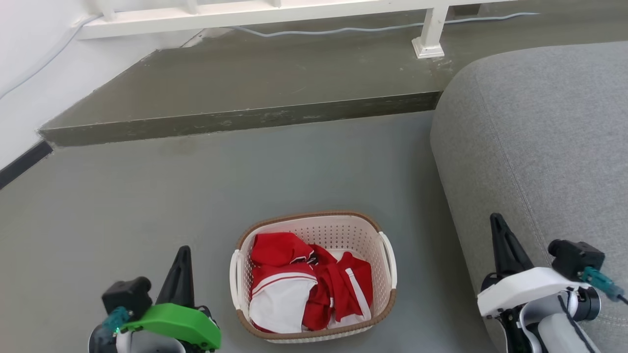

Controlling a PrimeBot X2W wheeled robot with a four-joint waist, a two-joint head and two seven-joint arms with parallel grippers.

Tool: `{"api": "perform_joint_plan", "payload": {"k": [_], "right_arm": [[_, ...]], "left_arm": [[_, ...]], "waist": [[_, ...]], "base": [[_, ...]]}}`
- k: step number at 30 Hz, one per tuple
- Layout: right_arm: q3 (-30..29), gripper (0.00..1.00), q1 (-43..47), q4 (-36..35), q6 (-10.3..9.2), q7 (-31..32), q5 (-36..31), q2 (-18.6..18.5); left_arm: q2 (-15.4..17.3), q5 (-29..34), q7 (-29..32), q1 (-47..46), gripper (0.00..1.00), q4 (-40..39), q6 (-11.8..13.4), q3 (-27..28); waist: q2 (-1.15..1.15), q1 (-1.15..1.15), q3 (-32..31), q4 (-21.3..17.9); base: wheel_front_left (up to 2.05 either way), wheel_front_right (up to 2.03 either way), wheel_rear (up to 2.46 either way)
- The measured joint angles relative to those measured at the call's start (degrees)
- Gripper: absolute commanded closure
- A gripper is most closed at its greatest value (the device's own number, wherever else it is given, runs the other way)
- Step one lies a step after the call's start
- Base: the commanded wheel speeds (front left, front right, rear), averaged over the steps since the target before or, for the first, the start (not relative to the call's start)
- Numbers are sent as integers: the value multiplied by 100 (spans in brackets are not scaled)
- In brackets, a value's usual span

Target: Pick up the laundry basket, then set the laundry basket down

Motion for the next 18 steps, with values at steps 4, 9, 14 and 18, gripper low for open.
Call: {"api": "perform_joint_plan", "payload": {"k": [4,9,14,18], "right_arm": [[-89,100,-1,-1,43,83,407,13],[-198,100,-1,-2,88,192,761,40],[-287,100,-2,-1,130,289,1138,63],[-372,100,-5,1,174,383,1443,65]], "left_arm": [[-8,-360,102,0,100,-4,-51,113],[-19,-711,204,0,100,-8,-107,203],[-19,-1080,282,0,100,-7,-158,311],[-18,-1383,383,0,100,-4,-214,379]], "waist": [[0,0,-18,11],[0,0,-42,24],[0,0,-65,37],[0,0,-84,48]], "base": [[0,0,0],[0,0,0],[0,0,0],[0,0,0]]}}
